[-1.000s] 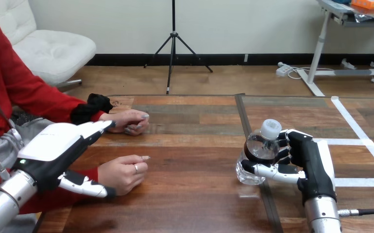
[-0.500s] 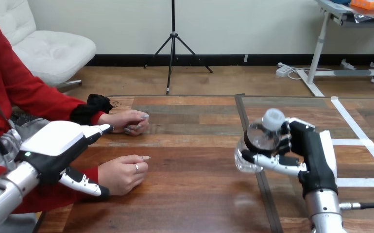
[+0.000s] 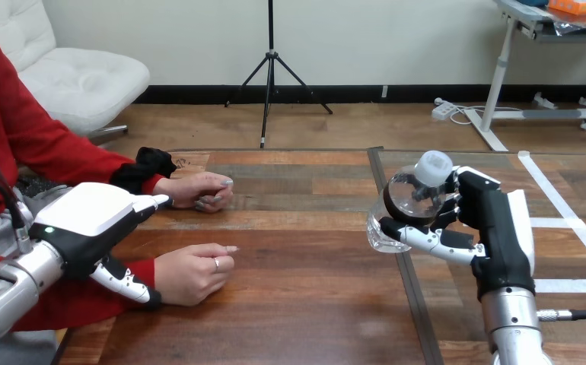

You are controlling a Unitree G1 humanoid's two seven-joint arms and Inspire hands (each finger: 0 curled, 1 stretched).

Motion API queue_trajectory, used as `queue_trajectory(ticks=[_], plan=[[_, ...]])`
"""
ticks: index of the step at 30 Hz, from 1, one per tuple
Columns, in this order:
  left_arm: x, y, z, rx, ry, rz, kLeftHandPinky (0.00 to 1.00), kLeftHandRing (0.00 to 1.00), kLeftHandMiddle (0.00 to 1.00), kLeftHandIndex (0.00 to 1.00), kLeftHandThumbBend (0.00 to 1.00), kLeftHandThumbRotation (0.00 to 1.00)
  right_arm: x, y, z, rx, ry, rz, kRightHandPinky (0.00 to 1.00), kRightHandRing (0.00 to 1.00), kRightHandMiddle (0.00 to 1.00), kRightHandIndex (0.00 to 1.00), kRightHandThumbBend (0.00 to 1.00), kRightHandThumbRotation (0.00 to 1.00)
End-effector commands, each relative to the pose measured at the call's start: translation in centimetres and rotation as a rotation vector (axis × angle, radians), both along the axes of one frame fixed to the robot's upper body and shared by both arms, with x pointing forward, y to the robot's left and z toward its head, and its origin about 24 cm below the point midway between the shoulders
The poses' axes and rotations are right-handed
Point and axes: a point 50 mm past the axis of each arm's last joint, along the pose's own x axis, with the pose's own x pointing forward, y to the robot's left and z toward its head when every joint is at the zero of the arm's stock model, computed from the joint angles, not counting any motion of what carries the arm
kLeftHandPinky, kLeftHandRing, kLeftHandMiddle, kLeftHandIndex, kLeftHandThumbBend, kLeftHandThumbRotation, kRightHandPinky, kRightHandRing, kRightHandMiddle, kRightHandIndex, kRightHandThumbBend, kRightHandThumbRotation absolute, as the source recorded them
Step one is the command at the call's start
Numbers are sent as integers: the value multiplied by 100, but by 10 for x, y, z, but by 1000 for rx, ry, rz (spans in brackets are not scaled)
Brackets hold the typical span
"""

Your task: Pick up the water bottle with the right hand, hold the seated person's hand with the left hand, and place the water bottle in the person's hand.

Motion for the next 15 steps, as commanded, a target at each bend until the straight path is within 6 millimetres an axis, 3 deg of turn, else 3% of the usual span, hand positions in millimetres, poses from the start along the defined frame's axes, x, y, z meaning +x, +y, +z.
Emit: queue_trajectory(ticks=[1, 15], plan=[[17, 4, 26, 54, -80, 12, 86, 90, 91, 93, 100, 45, 6, 1, 29, 12, -115, -3, 30, 37, 54, 52, 85, 0], [22, 7, 20, 163, -52, 43, 86, 89, 88, 91, 100, 47, -1, 0, 35, 0, -127, -6, 31, 37, 54, 52, 85, 0]])
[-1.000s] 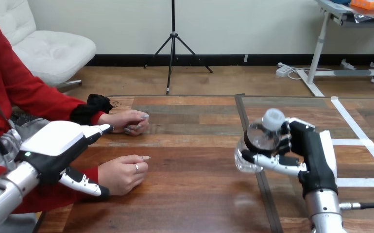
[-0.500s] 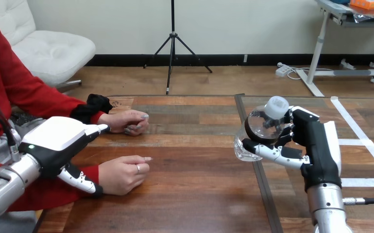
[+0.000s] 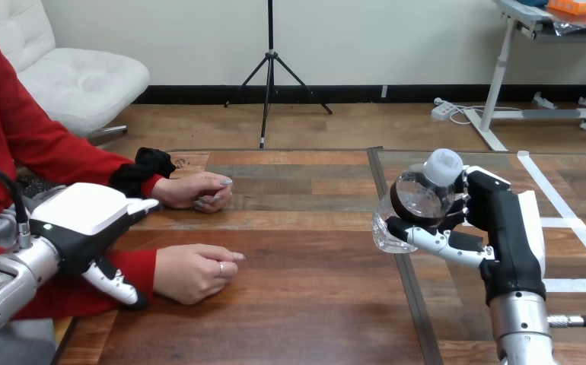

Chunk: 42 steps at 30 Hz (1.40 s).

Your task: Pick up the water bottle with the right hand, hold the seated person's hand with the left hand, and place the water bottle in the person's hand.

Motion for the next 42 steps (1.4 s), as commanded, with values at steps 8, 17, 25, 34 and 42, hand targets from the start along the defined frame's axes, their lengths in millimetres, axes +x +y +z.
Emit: queue_trajectory(ticks=[8, 17, 25, 34, 42], plan=[[17, 1, 20, 54, -84, 20, 86, 87, 86, 88, 100, 47, 6, 3, 33, -1, -125, 5, 31, 36, 54, 52, 84, 0], [17, 4, 19, 73, -72, 39, 84, 84, 84, 85, 100, 45, 3, 3, 37, -1, -114, 3, 32, 37, 55, 53, 82, 0], [17, 6, 17, 95, -56, 60, 82, 82, 83, 84, 100, 46, 0, 3, 40, 2, -115, 4, 35, 39, 56, 54, 80, 0], [17, 7, 13, 89, -34, 95, 78, 80, 82, 82, 100, 42, 0, 3, 43, 0, -124, 9, 37, 39, 56, 54, 80, 0], [16, 5, 8, 52, -28, 133, 74, 76, 78, 78, 100, 34, -1, 5, 46, -15, -131, 12, 37, 39, 55, 54, 80, 0]])
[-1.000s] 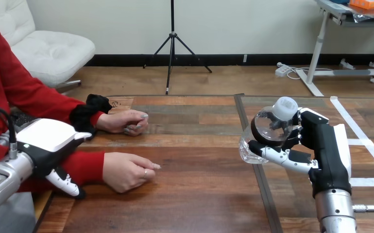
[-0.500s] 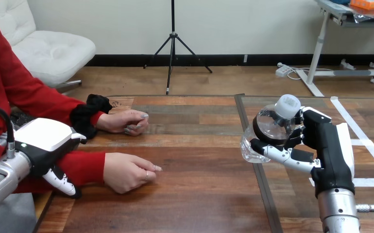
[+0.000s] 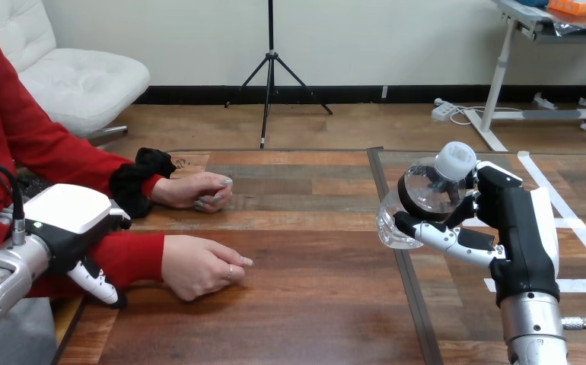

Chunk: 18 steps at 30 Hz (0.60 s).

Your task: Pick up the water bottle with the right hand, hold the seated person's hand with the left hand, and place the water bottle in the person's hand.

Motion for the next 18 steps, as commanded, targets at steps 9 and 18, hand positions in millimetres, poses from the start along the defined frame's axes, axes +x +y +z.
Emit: queue_trajectory(ticks=[9, 18], plan=[[10, -6, 5, -66, -48, 72, 69, 70, 72, 73, 97, 24, 8, 5, 28, 5, -125, 15, 35, 39, 55, 54, 80, 0], [10, -10, 2, -93, -64, 90, 62, 62, 64, 66, 90, 19, 8, 6, 27, 4, -115, 11, 33, 38, 55, 54, 81, 0]])
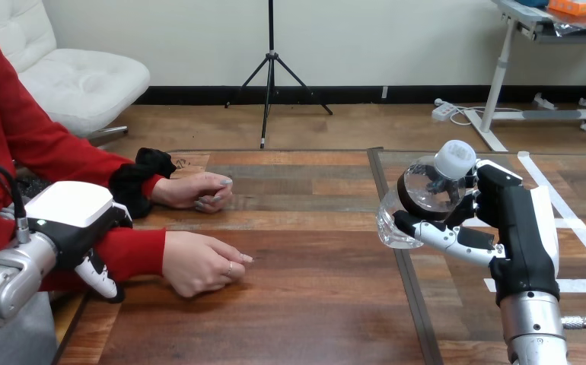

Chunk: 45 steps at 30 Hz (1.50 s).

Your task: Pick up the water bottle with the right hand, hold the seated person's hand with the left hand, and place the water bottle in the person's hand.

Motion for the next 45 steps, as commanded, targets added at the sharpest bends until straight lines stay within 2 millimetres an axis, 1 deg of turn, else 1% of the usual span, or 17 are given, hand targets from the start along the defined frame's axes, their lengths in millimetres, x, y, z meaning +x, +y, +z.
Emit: queue_trajectory(ticks=[1, 12, 19, 35, 45], plan=[[7, -3, 4, -13, -33, 34, 61, 61, 64, 66, 90, 19, 8, 5, 27, 9, -120, 13, 33, 38, 55, 54, 81, 0], [6, -5, 2, -40, -58, 38, 54, 56, 59, 60, 85, 17, 10, 7, 27, 13, -123, 20, 31, 38, 55, 54, 81, 0], [5, -6, 0, -51, -65, 47, 52, 54, 57, 59, 84, 19, 11, 8, 27, 17, -123, 18, 33, 39, 55, 54, 81, 0], [2, -10, -1, -175, -128, 51, 44, 48, 52, 53, 83, 14, 16, 11, 24, 31, -124, 35, 33, 39, 55, 53, 81, 0], [1, -14, 1, -263, -151, 40, 40, 45, 50, 50, 84, 19, 19, 16, 21, 22, -120, 59, 34, 41, 57, 54, 80, 0]])
